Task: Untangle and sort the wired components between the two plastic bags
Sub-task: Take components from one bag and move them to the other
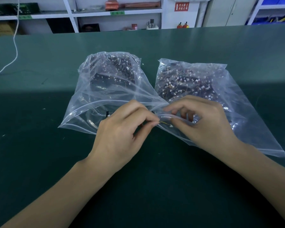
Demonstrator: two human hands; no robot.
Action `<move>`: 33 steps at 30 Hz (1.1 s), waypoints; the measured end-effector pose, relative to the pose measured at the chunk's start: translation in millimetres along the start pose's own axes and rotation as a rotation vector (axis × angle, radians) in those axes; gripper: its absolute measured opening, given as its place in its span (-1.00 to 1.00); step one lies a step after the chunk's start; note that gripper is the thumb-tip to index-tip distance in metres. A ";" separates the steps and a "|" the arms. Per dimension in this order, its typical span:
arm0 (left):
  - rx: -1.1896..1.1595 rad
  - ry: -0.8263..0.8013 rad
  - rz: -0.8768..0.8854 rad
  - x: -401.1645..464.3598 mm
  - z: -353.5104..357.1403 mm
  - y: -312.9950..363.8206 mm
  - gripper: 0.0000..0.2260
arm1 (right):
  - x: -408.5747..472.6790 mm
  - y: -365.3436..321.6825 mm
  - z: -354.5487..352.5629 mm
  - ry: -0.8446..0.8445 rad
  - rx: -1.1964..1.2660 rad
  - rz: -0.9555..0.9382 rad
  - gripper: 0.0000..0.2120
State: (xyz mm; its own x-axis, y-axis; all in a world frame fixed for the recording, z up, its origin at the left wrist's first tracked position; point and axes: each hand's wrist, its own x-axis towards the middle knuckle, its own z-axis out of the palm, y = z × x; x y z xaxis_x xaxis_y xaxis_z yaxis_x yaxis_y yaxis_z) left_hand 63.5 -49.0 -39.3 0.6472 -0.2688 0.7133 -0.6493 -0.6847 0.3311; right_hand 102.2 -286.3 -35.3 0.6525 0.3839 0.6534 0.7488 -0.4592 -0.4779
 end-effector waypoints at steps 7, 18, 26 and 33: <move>0.273 -0.098 0.131 1.3 5.5 6.6 -0.89 | -0.6 -0.2 2.6 -0.014 -0.014 -0.034 -0.77; 0.269 -0.311 0.086 -3.9 5.5 9.9 -0.92 | -4.4 0.8 9.4 -0.158 -0.061 0.065 -0.68; 0.313 -0.234 -0.199 0.4 -10.8 -8.3 -0.59 | -4.3 -0.5 7.9 -0.200 -0.109 0.063 -0.69; 0.535 -0.287 -0.441 -0.1 -24.4 -41.0 -0.63 | -4.7 -0.9 8.0 -0.204 -0.121 0.055 -0.70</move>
State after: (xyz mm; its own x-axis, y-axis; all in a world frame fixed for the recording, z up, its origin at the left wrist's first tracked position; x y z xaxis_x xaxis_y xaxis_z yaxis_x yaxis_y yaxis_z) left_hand 80.3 -4.3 -37.9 0.9288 -0.0093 0.3704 -0.0702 -0.9860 0.1512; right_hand 99.4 -281.3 -42.6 0.7108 0.5041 0.4905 0.7004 -0.5715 -0.4276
